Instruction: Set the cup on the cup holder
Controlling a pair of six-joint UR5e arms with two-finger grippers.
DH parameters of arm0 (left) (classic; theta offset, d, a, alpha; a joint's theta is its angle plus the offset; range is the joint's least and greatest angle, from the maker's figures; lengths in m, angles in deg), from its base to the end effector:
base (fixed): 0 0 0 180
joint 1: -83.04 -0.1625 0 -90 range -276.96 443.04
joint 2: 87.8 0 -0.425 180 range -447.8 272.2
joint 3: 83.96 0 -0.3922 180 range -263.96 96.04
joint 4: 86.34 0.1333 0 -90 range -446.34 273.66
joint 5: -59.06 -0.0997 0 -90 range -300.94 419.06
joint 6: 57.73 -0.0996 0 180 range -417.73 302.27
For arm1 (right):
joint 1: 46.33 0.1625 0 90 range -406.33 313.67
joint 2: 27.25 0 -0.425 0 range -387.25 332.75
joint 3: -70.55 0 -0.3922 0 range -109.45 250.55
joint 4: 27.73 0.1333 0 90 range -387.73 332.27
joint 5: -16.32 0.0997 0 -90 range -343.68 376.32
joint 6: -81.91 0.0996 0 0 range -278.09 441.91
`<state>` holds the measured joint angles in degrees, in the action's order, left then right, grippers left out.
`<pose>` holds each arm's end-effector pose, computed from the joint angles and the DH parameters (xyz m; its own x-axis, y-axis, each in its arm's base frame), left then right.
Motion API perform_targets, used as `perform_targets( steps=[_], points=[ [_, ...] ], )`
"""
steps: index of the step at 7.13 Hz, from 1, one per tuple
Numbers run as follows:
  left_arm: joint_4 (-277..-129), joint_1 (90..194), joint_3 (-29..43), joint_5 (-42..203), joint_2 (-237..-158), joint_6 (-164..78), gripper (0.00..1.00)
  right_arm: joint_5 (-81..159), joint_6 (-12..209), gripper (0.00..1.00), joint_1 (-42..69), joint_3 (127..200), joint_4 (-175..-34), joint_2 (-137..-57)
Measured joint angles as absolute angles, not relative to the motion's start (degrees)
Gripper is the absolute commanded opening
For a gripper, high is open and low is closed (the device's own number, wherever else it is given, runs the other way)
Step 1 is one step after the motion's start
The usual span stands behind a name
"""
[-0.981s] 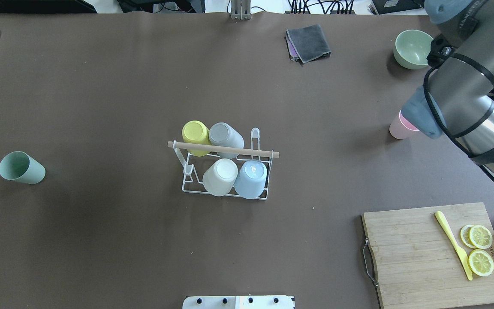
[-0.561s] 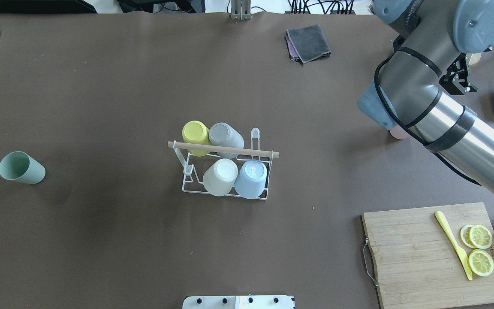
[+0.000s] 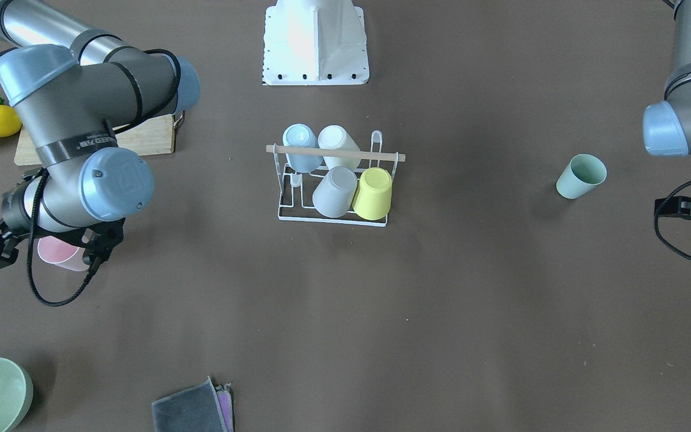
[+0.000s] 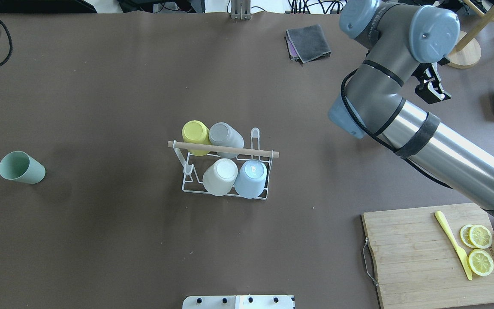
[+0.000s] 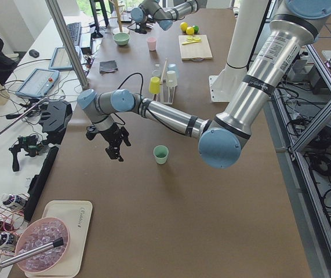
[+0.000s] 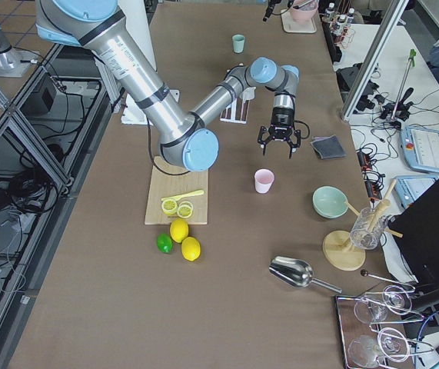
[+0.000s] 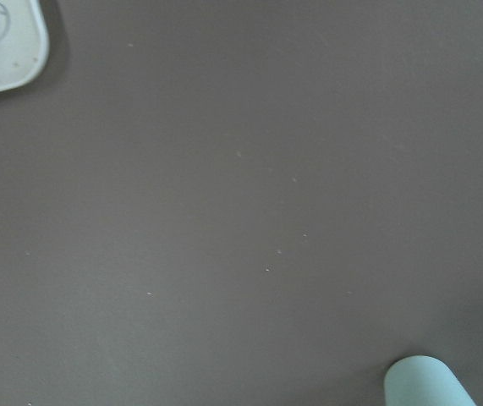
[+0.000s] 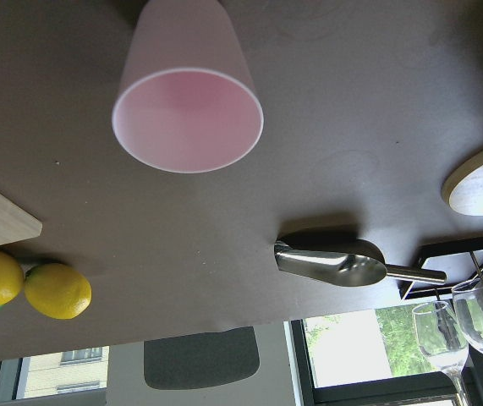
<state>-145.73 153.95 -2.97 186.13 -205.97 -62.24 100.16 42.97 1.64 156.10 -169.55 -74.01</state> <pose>0.1443 -0.6411 0.5061 0.7655 0.2202 -0.6046 -0.3819 0.9117 -0.1514 -0.3427 -0.5953 0.3454 0.1519 -0.9866 0.0604 0.9613 0.1332 -0.2411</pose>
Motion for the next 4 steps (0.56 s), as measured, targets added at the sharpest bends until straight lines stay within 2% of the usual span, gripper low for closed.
perform_targets(
  steps=[4],
  points=[
    [-144.66,150.11,-13.36,185.91,-211.63,-65.51,0.97,97.5,42.12,1.0,-5.14,149.42,-166.57,-70.88]
  ],
)
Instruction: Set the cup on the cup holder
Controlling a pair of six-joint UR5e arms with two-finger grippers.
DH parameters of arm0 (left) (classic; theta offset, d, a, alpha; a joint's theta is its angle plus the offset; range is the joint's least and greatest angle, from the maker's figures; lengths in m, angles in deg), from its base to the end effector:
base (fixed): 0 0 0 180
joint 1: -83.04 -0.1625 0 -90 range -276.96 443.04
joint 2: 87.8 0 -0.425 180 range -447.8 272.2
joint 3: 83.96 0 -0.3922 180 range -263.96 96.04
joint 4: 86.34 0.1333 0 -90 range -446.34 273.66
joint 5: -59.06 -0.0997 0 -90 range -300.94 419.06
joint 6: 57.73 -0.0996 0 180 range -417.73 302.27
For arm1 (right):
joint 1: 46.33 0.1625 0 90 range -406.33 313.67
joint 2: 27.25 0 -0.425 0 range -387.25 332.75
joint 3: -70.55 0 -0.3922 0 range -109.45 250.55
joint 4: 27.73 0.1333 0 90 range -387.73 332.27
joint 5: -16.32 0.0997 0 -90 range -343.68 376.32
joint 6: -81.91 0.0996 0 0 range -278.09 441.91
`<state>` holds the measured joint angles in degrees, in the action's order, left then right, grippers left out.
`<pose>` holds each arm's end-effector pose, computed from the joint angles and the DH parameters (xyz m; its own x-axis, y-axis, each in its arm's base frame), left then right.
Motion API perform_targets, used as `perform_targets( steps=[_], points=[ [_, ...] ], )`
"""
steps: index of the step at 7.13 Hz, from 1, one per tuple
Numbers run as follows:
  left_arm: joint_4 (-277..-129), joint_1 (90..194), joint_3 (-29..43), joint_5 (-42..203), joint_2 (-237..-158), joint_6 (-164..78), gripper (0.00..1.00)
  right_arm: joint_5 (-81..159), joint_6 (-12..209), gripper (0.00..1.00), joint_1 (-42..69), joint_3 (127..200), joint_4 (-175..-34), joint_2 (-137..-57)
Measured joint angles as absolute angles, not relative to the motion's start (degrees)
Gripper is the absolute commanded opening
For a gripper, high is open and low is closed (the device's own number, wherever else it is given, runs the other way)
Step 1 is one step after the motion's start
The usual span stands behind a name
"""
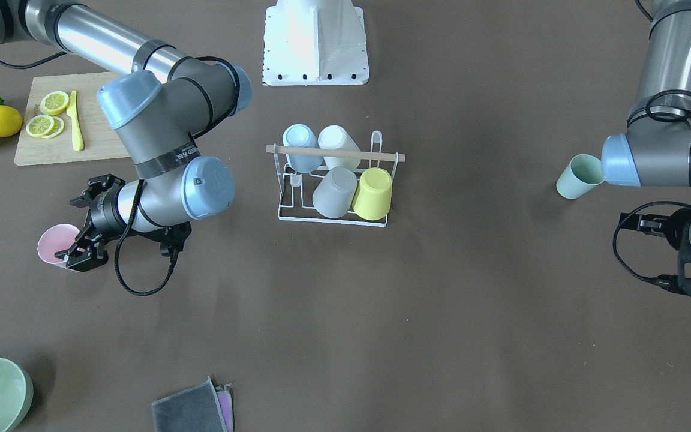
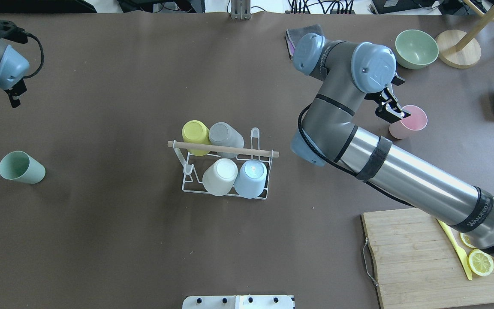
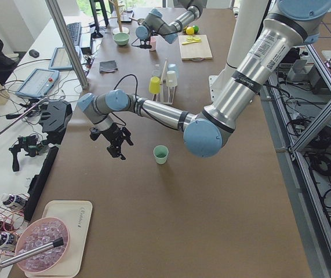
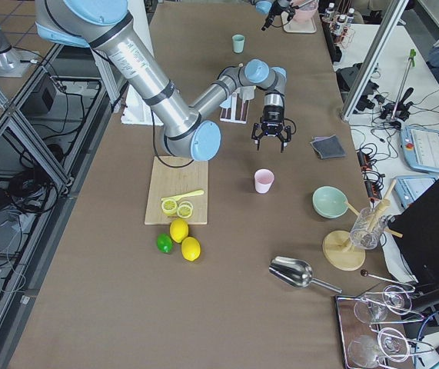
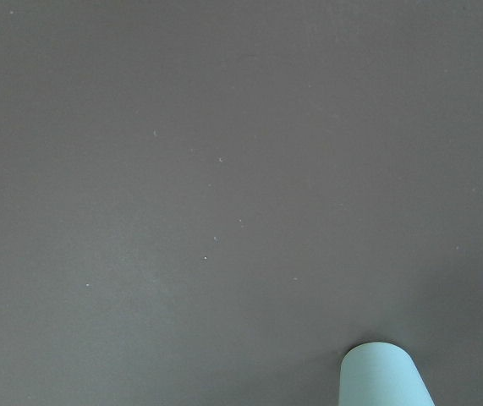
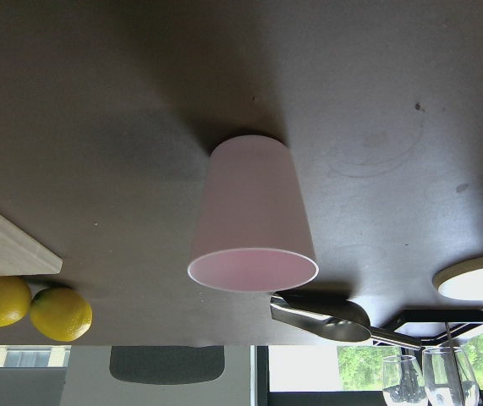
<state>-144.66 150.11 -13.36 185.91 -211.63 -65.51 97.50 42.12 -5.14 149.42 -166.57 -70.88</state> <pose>0.2003 -0.6623 0.5235 0.7485 0.2657 -0.6076 -0.4778 0.8514 -0.2163 -0.4302 -0.5739 0.3486 0.0111 -0.9993 0.0360 0.9611 0.0007 -0.2761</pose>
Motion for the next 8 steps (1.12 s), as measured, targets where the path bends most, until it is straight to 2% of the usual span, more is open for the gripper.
perform_targets(
  steps=[5,8],
  points=[
    [-141.73,144.29,-16.17,187.34,-211.91,-65.99,0.97,94.55,43.96,1.0,-8.79,144.24,-161.66,-71.6],
    [-139.67,143.41,-16.69,189.35,-211.48,-66.11,0.98,94.78,46.3,1.0,-8.88,143.52,-161.26,-72.5]
  ],
)
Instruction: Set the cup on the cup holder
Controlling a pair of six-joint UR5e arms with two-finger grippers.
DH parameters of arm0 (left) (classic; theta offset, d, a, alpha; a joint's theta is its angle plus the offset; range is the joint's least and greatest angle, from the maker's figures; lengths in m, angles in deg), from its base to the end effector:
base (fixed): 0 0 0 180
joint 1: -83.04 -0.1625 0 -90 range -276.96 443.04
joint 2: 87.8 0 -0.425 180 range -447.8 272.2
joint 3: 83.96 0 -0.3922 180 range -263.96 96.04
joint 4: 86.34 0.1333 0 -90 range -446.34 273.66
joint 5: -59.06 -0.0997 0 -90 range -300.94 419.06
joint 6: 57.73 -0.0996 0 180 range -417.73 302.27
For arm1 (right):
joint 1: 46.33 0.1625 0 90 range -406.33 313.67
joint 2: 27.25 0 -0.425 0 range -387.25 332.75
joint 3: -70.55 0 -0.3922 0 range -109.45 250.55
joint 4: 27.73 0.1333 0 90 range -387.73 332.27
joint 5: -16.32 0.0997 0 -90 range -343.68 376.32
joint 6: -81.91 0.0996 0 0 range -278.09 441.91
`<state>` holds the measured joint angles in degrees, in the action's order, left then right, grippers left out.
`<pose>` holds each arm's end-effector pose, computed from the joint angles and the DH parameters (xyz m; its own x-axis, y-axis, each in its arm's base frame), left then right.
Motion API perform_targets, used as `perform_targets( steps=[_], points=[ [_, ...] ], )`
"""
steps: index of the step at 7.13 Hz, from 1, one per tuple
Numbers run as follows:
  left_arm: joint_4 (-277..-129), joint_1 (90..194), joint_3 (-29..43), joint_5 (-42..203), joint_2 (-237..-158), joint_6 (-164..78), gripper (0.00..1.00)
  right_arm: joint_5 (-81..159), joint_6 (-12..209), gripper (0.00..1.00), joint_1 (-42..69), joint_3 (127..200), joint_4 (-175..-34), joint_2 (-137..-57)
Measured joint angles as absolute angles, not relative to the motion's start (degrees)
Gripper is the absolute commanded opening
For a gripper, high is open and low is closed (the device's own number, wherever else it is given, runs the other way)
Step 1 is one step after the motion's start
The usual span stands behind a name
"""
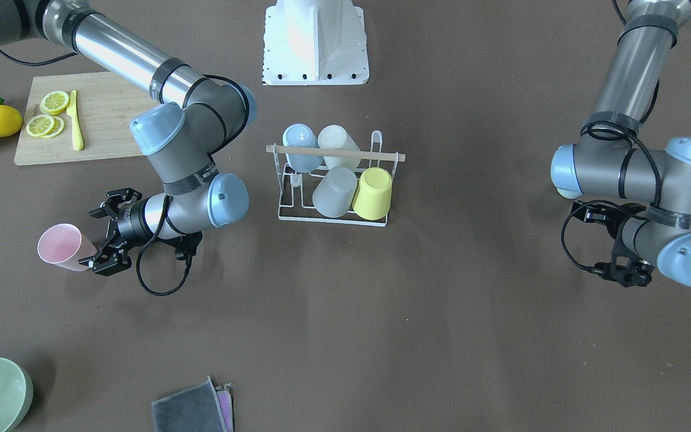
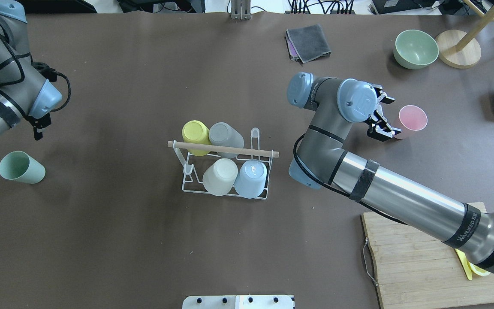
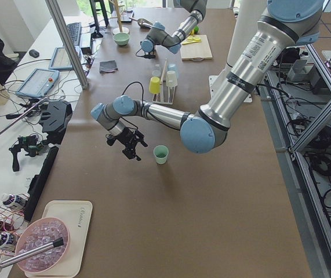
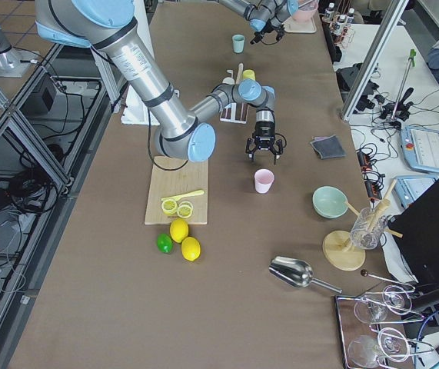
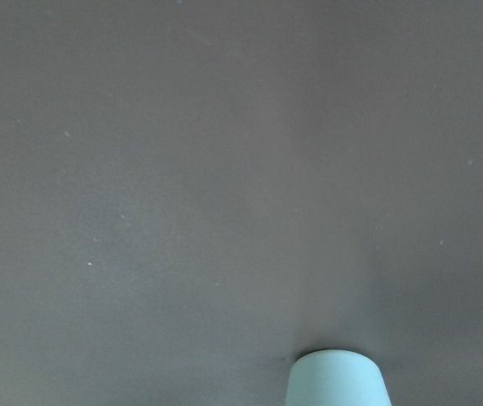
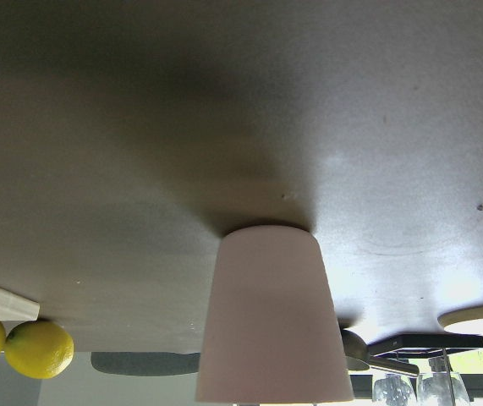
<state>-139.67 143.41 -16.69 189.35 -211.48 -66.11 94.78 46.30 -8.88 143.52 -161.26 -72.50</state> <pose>0.2751 -0.6231 0.5534 0.7283 0.2459 -0.6396 -0.5575 0.7553 -0.3444 -0.4750 -0.5569 0.4030 0.0044 -1.0000 0.0021 0.9427 0.0035 -0.3336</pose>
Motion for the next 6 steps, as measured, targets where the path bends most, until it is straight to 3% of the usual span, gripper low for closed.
perform_targets(
  steps=[6],
  points=[
    [-136.92,140.28,-20.45,193.41,-211.03,-69.37,0.97,95.27,47.36,1.0,-10.03,142.39,-158.16,-74.45]
  ],
)
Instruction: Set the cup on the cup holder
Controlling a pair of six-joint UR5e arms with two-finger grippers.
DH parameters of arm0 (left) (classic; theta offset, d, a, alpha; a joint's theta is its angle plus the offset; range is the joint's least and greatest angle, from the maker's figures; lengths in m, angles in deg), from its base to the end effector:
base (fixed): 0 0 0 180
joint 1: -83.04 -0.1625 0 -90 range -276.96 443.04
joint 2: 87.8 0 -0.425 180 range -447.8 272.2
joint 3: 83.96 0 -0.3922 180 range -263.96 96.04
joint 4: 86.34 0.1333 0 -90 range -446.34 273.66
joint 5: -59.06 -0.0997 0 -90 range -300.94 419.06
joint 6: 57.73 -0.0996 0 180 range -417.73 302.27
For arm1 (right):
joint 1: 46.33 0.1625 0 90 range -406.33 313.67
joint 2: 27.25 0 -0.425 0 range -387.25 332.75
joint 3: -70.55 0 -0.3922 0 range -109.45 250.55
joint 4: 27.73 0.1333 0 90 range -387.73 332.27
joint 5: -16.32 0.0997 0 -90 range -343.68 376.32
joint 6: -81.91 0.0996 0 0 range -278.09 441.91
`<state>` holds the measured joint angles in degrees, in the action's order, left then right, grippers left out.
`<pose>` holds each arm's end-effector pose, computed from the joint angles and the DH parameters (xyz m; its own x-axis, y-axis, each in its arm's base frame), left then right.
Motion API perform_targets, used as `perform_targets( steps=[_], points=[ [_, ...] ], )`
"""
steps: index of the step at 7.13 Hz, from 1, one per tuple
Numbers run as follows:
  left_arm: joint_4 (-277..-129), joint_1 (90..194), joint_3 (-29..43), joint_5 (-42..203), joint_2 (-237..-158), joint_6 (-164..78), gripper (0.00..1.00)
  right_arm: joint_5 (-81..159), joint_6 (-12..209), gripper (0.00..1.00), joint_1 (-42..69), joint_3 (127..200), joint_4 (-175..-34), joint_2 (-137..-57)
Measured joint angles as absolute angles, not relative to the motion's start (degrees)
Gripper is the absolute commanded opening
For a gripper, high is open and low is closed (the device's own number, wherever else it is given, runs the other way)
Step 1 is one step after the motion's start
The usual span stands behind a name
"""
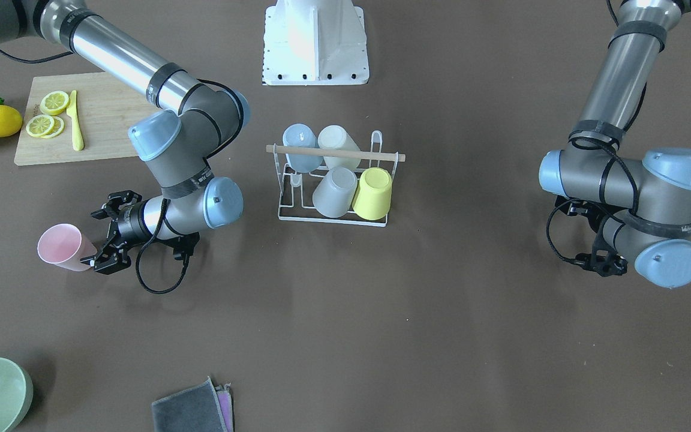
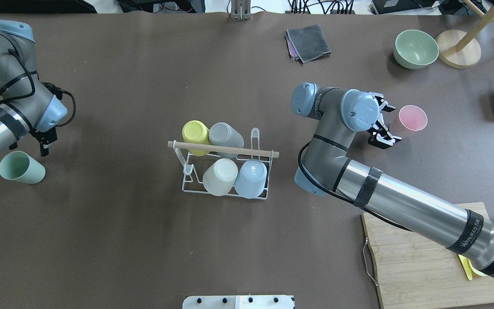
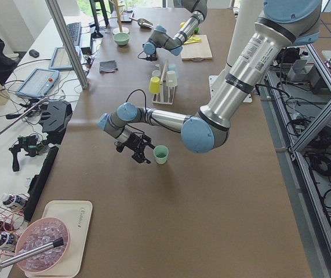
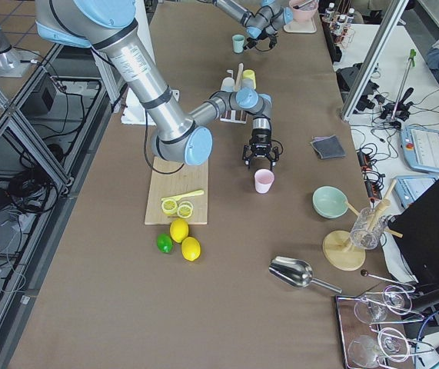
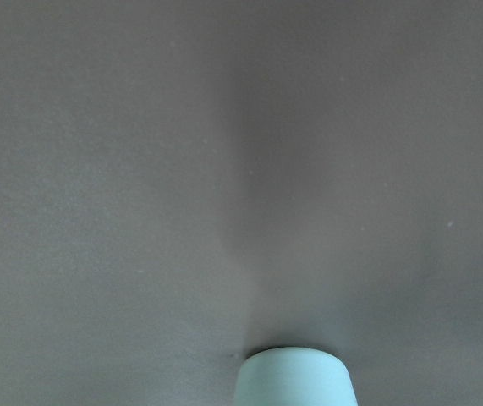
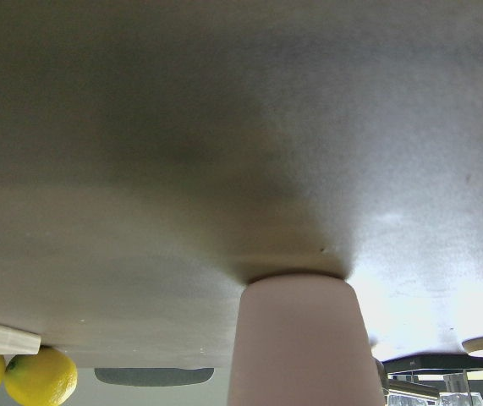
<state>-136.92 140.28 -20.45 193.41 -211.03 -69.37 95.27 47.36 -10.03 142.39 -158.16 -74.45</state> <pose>0.3078 -0.5961 0.5858 0.6971 0.2109 -0.6852 -0.6086 0.6792 -0.4101 -0.4857 -0.5459 0.4320 0.0041 -1.0000 0.0024 0.9444 0.0031 -0.3287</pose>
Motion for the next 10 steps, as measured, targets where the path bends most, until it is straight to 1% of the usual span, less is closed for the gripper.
perform_targets(
  steps=[3,6,10],
  points=[
    [-135.5,138.57,-21.37,193.36,-211.02,-70.27,0.97,95.34,47.37,1.0,-10.11,142.36,-157.18,-75.37],
    [-134.38,137.0,-24.22,193.3,-211.06,-74.23,0.97,95.36,47.37,1.0,-9.91,142.76,-155.87,-76.15],
    [-129.79,136.96,-24.17,193.05,-212.1,-78.36,0.97,95.02,47.21,1.0,-9.79,142.97,-153.74,-76.89]
  ],
)
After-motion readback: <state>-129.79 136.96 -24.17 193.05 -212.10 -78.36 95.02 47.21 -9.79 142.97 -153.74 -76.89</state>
